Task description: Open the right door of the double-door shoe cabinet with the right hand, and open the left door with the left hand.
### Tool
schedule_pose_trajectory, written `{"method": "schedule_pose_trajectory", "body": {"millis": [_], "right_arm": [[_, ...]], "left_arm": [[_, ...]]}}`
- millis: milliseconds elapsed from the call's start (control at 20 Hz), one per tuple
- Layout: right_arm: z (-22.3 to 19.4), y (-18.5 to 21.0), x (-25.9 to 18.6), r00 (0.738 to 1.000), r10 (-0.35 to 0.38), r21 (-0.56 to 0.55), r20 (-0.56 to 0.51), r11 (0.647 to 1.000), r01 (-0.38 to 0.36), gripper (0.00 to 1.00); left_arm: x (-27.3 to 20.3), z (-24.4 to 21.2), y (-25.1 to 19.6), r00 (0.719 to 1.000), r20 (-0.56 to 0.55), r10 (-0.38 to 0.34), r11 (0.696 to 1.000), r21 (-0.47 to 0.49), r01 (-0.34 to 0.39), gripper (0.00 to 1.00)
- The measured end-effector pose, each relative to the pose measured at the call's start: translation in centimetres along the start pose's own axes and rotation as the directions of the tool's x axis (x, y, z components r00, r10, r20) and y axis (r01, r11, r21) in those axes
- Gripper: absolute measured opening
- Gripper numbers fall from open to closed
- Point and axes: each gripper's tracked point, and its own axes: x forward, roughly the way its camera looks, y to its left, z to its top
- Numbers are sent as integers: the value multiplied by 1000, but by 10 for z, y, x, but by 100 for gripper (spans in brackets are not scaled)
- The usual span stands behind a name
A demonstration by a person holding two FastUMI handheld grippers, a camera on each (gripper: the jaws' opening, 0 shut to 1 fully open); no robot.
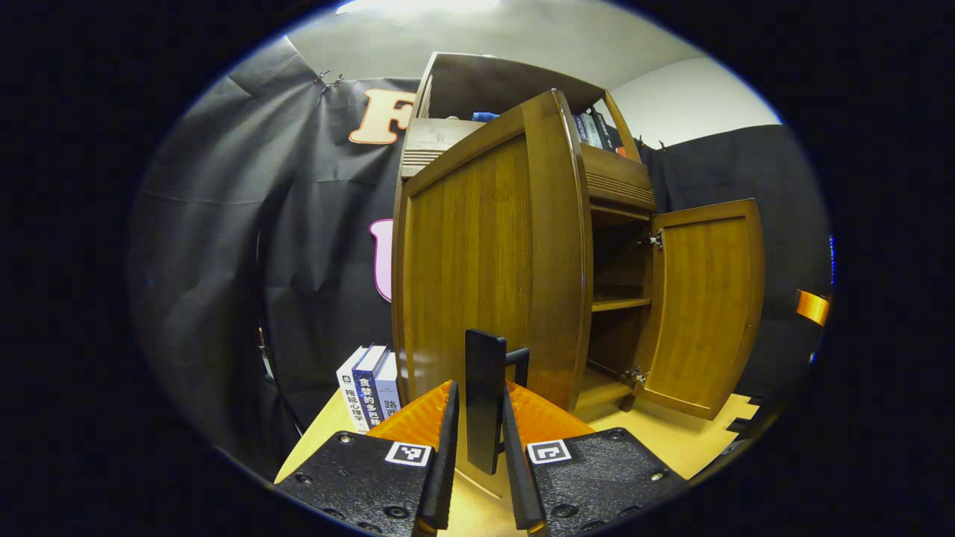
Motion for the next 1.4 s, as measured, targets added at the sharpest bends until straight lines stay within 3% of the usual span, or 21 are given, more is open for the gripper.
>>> {"method": "schedule_pose_trajectory", "body": {"millis": [550,800,1400], "right_arm": [[-10,19,15,999,29,-5,-33,1000,-29,100],[-13,30,23,998,38,-4,-44,999,-39,100],[-16,37,27,997,49,7,-56,999,-48,96]], "left_arm": [[-14,5,75,987,25,156,985,76,-157,11],[-18,1,93,995,19,98,994,42,-99,5],[-19,1,126,998,11,-58,998,12,58,5]]}}
